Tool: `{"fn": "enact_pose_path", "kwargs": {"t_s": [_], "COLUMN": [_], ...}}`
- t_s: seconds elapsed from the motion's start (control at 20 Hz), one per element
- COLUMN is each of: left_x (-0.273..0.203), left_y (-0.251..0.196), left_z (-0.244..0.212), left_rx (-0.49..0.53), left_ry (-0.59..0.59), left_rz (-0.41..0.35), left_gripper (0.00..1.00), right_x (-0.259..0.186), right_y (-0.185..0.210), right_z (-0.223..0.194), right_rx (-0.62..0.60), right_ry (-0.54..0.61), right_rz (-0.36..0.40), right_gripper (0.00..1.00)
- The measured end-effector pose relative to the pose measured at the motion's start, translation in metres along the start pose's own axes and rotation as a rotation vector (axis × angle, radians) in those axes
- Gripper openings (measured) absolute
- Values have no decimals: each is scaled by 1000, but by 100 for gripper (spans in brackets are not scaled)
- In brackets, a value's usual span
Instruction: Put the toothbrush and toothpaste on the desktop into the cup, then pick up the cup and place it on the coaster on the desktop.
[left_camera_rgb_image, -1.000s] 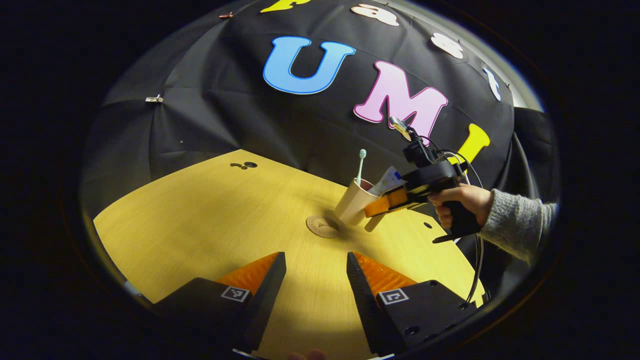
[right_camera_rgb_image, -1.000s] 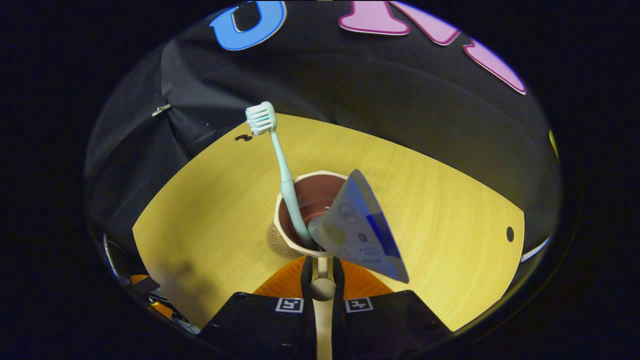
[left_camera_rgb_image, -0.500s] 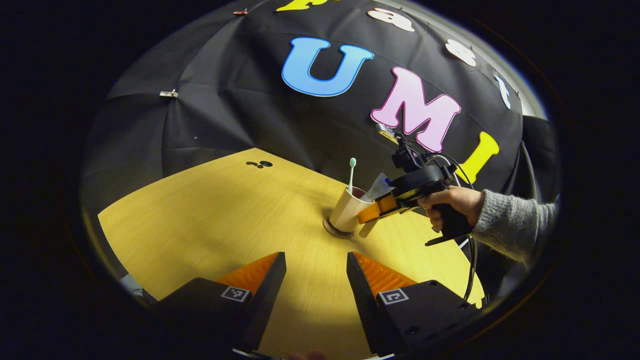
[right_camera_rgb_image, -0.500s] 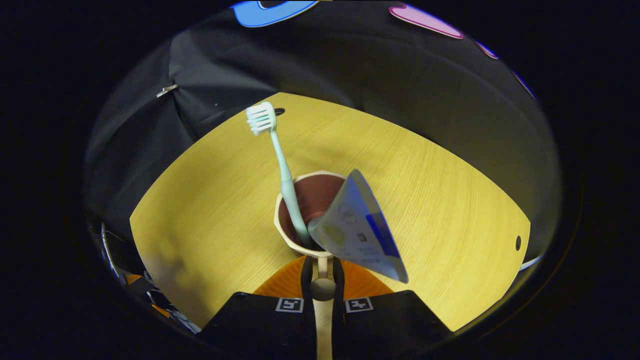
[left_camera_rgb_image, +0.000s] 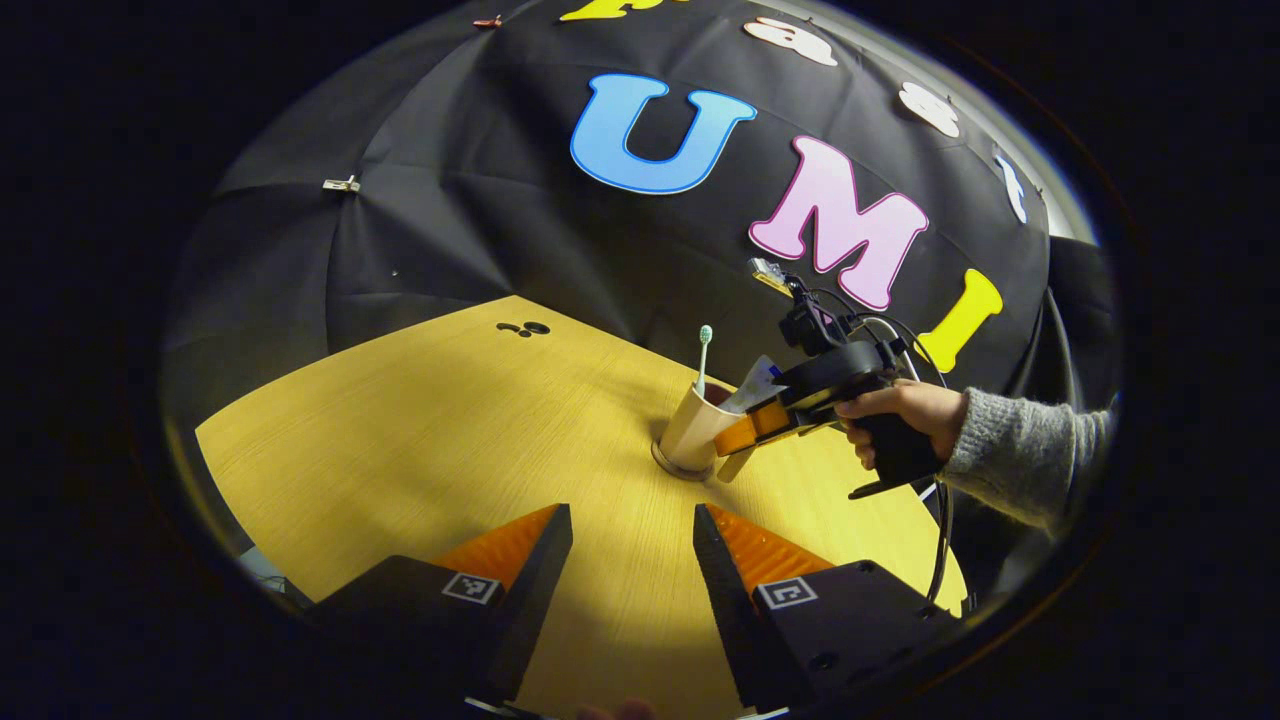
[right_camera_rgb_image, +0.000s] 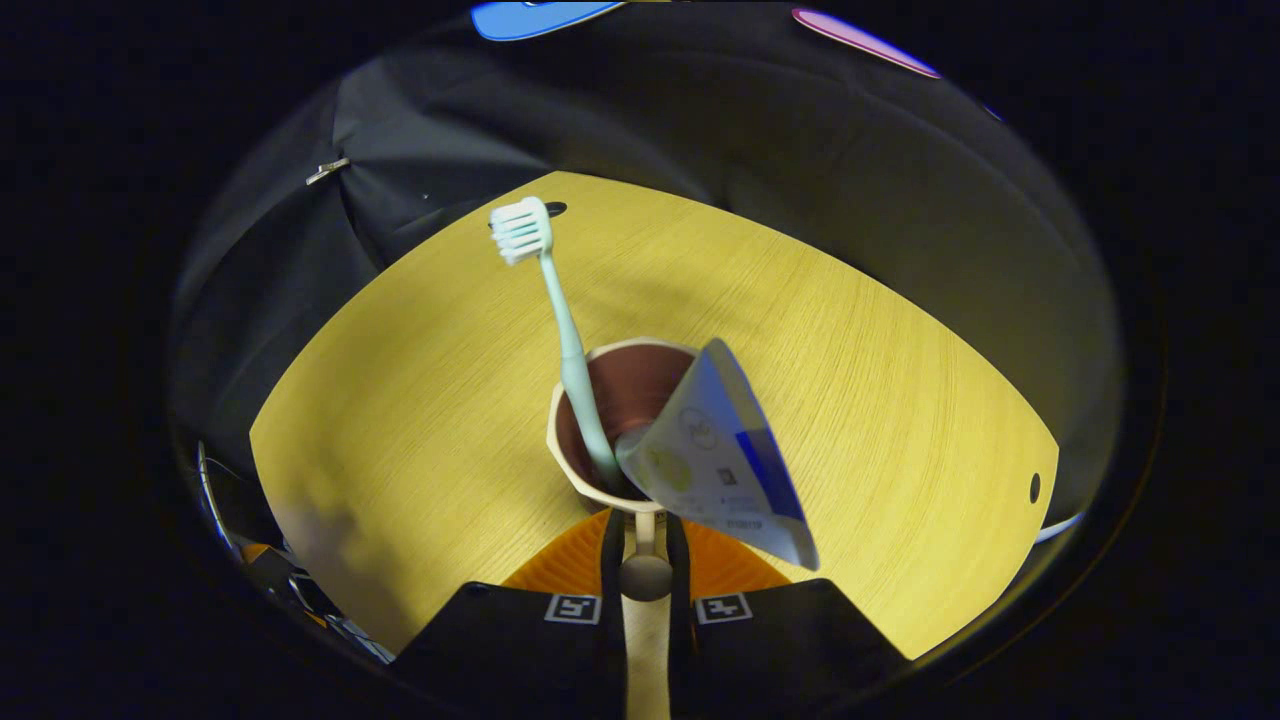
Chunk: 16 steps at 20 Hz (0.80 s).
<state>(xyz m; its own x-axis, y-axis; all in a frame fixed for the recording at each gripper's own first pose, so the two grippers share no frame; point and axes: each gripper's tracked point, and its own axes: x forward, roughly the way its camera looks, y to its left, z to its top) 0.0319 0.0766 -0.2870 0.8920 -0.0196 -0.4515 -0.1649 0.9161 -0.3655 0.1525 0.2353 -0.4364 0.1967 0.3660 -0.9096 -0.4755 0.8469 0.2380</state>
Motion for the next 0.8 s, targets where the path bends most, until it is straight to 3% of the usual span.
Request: {"fn": "enact_pose_path", "kwargs": {"t_s": [0.45, 0.8], "left_x": [-8, -29], "left_y": [-4, -34], "left_z": [14, 44], "left_rx": [15, 54], "left_ry": [-11, -7], "left_rz": [-6, -44], "left_gripper": [78, 79], "right_x": [-15, -93], "right_y": [-4, -8], "right_z": [10, 25], "right_rx": [40, 112], "right_ry": [-38, -151], "right_rz": [-28, -11], "right_gripper": [36, 47]}}
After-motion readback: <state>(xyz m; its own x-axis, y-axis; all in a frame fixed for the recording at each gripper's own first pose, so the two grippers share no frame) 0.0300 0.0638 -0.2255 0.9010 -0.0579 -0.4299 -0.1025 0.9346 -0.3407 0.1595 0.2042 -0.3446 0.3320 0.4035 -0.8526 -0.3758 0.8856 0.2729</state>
